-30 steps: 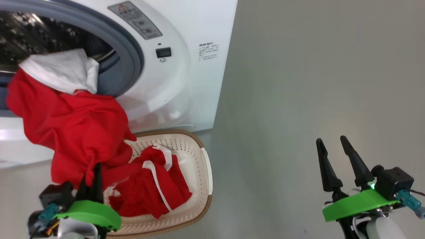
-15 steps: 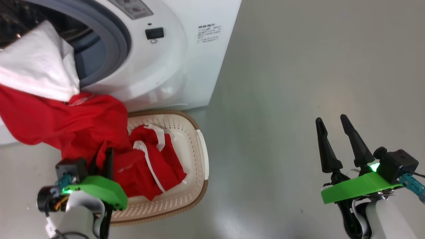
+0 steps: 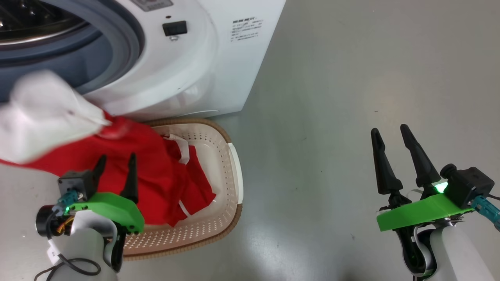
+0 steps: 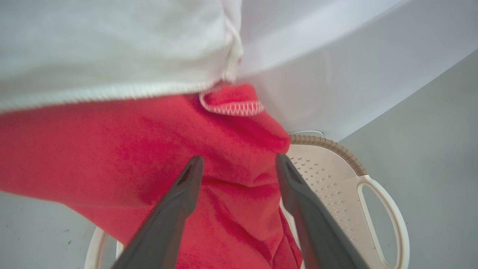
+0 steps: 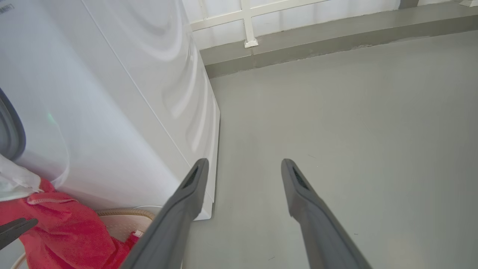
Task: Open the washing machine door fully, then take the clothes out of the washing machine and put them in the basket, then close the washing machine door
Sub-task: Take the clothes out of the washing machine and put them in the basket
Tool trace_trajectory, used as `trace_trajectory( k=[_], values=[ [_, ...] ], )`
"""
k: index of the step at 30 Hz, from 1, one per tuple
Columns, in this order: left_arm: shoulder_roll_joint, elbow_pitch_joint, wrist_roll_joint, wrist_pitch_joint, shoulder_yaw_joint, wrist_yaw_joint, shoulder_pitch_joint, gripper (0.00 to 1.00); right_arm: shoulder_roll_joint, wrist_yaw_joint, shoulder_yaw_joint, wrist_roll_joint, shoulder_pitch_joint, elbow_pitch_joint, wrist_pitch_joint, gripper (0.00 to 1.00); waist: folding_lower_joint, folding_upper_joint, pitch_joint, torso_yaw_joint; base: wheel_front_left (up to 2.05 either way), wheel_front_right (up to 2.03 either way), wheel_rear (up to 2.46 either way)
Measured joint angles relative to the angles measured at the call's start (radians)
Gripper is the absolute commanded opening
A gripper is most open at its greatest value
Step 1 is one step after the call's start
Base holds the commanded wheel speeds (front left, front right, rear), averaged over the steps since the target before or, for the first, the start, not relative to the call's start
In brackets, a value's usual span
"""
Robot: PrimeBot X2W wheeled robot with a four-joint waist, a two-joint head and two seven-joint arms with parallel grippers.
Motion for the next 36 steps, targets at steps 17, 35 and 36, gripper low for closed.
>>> trace_trajectory(
  k=[17, 35, 36],
  values=[
    [-0.012, -0.033, -0.001, 0.000, 0.002, 0.000, 0.005, 1.00, 0.000, 0.000, 0.000, -0.001, 0.000, 0.008, 0.000, 1.00, 0.0000, 0.0000, -0.045, 0.012, 0.00, 0.00, 0.00],
    [-0.028, -0.233, 0.000, 0.000, 0.045, 0.000, 0.193, 1.00, 0.000, 0.000, -0.015, -0.038, 0.079, 0.053, 0.000, 1.00, 0.0000, 0.0000, -0.242, 0.046, 0.00, 0.00, 0.00],
    [-0.028, -0.248, 0.000, 0.000, 0.044, 0.000, 0.206, 1.00, 0.000, 0.000, -0.017, -0.038, 0.088, 0.054, 0.000, 1.00, 0.0000, 0.0000, -0.255, 0.049, 0.00, 0.00, 0.00]
  ],
)
